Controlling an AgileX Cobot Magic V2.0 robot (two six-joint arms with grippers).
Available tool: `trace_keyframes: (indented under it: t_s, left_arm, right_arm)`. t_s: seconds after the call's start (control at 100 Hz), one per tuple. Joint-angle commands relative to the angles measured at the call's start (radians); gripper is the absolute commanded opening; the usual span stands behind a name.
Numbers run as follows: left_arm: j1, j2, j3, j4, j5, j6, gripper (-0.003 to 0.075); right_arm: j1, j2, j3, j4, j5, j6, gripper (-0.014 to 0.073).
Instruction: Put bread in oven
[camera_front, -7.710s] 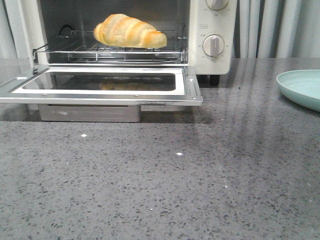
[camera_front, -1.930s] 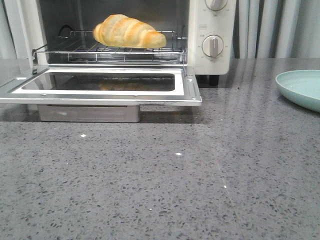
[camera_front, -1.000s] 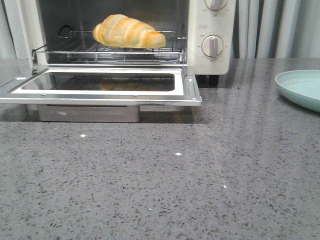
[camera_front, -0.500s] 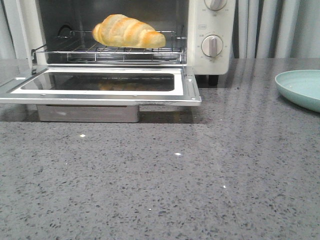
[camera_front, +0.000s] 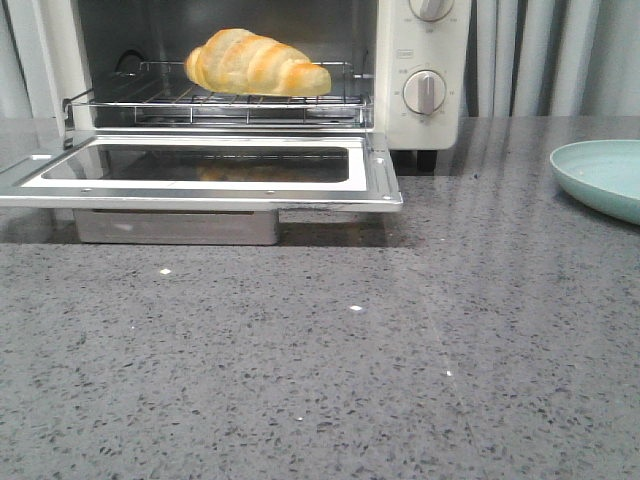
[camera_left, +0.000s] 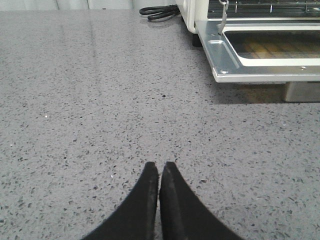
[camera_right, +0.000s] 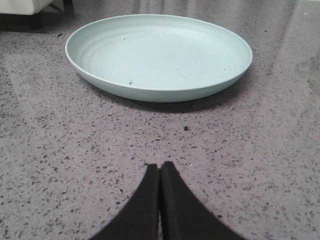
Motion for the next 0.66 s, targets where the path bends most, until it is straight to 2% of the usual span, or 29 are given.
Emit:
trace_keyframes:
  t_s: [0.0,0.65]
  left_arm:
    - [0.003,-0.026,0.022,-0.004,-0.066,0.004,-0.0021]
    - [0.003,-0.026,0.022,-0.01,-0.066,0.004,-0.0021]
  right_arm:
    - [-0.008,-0.021,0.027,0.004,-0.016,-0.002,-0.0069]
    - [-0.008,-0.021,0.027,0.004,-0.016,-0.002,-0.0069]
